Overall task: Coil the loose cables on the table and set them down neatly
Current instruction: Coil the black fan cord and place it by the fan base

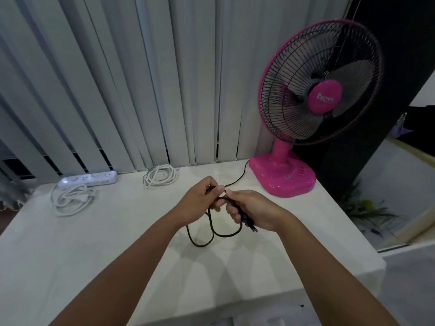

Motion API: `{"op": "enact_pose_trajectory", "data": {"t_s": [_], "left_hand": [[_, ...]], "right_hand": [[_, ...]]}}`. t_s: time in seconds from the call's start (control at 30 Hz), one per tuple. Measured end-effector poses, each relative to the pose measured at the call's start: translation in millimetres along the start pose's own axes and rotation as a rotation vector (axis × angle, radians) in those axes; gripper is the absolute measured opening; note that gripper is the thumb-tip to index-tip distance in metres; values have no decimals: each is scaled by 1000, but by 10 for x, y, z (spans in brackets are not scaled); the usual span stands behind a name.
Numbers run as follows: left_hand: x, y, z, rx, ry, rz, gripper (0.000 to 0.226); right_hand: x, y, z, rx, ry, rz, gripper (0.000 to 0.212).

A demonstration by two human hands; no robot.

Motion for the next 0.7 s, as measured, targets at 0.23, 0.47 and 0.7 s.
{"op": "enact_pose_trajectory", "data": {"t_s": [0.23,0.47,0.7], "left_hand": [[232,410,442,15,99,349,37],[222,656,723,-29,-54,83,42],[411,764,889,-50,-56,42,39]], "right_hand": [[-12,-611,-137,-132,122,197,32],[-204,-1207,-228,-58,-39,436,11],[-160,-1362,-178,-169,148,244,38]]}}
Point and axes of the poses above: each hand's wrist, its own z-axis towards the middle knuckle, its own y-axis out of the palm, x = y × z, the point moved 2 cm from there along z, towards the middle knuckle, and after that the axes turned 3 degrees about x, right-handed, at the moved point
